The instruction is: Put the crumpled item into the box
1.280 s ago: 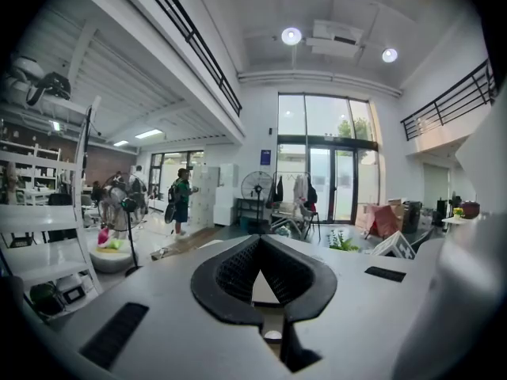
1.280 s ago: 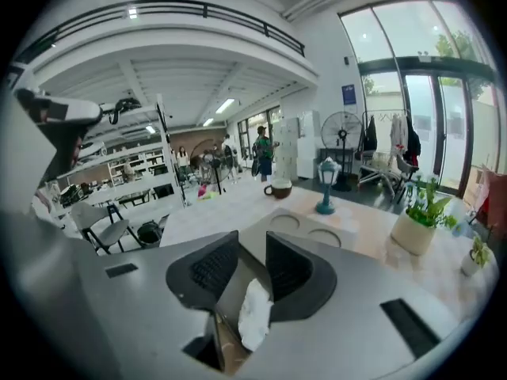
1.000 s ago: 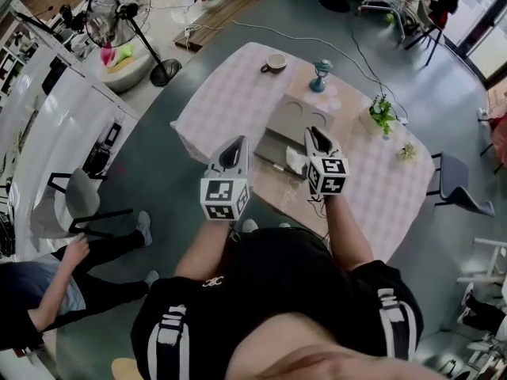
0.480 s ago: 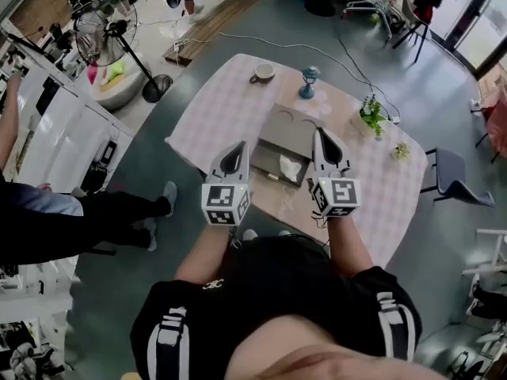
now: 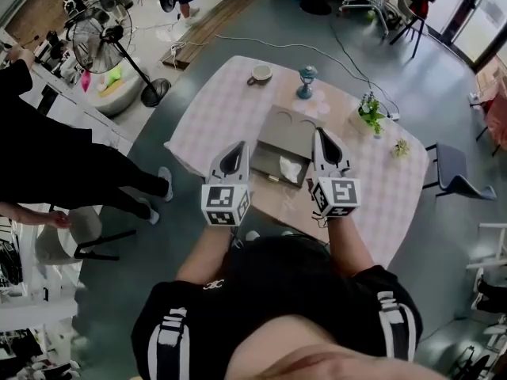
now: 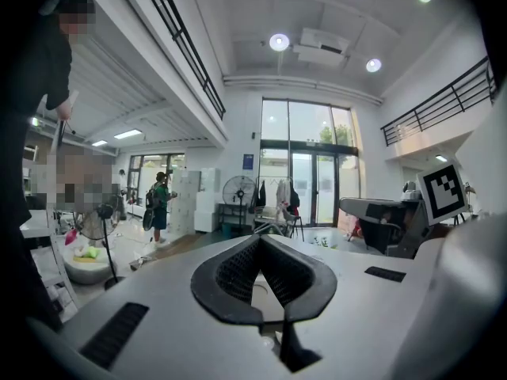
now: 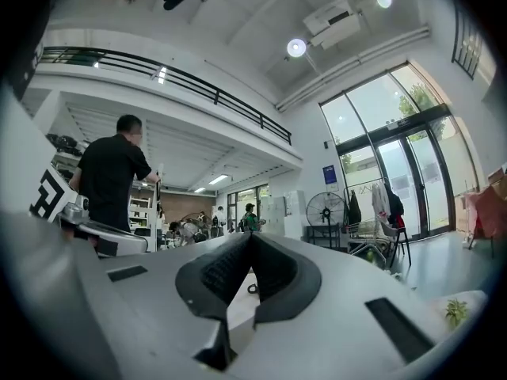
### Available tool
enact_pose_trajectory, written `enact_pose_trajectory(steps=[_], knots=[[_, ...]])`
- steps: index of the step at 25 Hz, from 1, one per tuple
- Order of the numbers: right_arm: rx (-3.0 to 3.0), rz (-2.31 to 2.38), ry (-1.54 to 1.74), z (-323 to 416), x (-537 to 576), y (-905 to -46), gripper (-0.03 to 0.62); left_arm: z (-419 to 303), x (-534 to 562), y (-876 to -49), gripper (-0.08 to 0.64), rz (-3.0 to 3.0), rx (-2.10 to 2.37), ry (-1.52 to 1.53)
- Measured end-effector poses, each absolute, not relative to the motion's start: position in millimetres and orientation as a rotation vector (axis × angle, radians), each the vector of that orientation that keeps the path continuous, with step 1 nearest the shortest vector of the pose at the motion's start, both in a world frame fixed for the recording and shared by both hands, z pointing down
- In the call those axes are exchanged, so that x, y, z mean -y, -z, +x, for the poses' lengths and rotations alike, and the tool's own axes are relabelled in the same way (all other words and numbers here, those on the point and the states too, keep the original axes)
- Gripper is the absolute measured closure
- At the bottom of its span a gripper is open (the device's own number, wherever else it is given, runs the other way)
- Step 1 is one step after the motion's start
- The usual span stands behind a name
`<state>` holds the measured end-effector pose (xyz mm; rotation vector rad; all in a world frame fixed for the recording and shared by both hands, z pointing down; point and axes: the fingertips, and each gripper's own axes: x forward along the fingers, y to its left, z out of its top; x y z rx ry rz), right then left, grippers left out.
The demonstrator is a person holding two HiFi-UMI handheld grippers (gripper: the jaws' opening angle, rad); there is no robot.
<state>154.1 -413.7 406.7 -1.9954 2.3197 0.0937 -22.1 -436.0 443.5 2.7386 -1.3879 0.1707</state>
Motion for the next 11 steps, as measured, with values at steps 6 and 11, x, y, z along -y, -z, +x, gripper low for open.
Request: enact_pose_trajectory(steps=[6,11], knots=[[-2.318,-2.000,-0.083,152.2,419.4,-405.5,0.589,-24.5,441.9,-441.1,0.569,2.738,1.385,-0.174],[-2.319,-1.988,-0.084,147.1,421.9,-406.1,0.589,-28.2,444.5,-443.3,0.569,2.737,1.383,-0.177]])
